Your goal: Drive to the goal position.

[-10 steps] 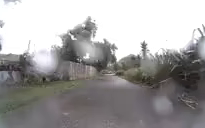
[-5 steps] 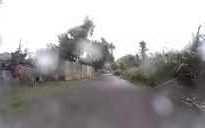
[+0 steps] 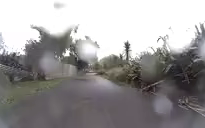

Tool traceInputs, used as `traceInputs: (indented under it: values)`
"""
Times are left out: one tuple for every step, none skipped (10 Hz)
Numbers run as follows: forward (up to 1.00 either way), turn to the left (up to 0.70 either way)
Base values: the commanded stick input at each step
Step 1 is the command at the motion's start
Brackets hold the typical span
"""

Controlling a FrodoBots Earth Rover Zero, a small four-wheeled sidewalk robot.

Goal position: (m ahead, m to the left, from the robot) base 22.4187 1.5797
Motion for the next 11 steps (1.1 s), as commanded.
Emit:
traceInputs:
  values:
    - [0.85, 0.00]
    - [0.85, 0.00]
    - [0.85, 0.00]
    - [0.85, 0.00]
    - [0.85, 0.00]
    - [0.85, 0.00]
    - [0.85, 0.00]
    - [0.85, 0.00]
    - [0.85, 0.00]
    - [0.85, 0.00]
    - [0.85, 0.00]
